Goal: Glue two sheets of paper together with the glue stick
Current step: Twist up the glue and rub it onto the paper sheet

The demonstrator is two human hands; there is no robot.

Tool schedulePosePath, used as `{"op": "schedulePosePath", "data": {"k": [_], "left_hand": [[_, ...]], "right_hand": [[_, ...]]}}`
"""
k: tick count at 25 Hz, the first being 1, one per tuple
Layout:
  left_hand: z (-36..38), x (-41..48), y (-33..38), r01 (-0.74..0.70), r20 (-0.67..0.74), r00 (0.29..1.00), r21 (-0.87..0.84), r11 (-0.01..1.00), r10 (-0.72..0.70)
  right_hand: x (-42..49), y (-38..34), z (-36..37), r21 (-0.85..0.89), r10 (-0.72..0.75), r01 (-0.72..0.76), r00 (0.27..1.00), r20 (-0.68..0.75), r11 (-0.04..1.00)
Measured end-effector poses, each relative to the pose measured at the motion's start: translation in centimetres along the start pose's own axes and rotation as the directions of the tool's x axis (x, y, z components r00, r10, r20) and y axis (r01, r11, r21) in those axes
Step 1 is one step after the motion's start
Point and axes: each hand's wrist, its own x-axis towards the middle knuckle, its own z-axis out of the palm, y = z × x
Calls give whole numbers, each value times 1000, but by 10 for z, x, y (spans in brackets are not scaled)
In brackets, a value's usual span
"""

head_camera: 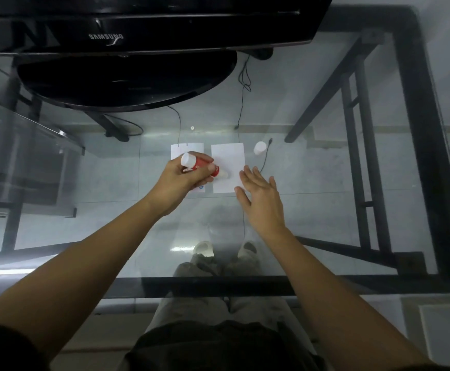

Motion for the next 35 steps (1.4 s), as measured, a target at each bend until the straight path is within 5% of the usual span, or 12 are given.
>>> {"op": "schedulePosePath", "data": {"k": [3, 6, 8, 12, 17, 22, 29, 32, 35], "left_hand": [[-3, -8, 2, -39, -51, 997, 306, 951, 58], [-5, -9, 9, -305, 124, 942, 703, 643, 311], [-2, -8, 13, -419, 266, 897, 763, 492, 352], [0, 1, 18, -481, 386, 873, 784, 393, 298], [-9, 38, 37, -476, 370, 865, 821, 317, 340], [-11, 58, 44, -355, 183, 899, 835, 420, 397], [4, 20, 26, -452, 408, 892, 775, 442, 197], [0, 55, 46, -402, 298, 904, 836, 374, 306], [-4, 66, 49, -358, 223, 913, 838, 411, 342]], "right_hand": [[0, 0, 3, -11, 14, -14, 1000, 21, 1000], [0, 0, 3, 21, 29, -30, 999, 18, 999], [1, -1, 3, 54, 45, -46, 999, 16, 997], [1, -2, 5, 83, 63, -64, 998, 16, 995], [1, 0, 4, 98, 41, -42, 999, 12, 994], [0, 2, 7, 108, 46, -46, 999, -5, 993], [-1, 2, 6, 132, 60, -61, 998, 9, 989], [-1, 1, 5, 138, 54, -55, 999, 8, 989], [-1, 1, 5, 149, 71, -72, 997, 10, 986]]}}
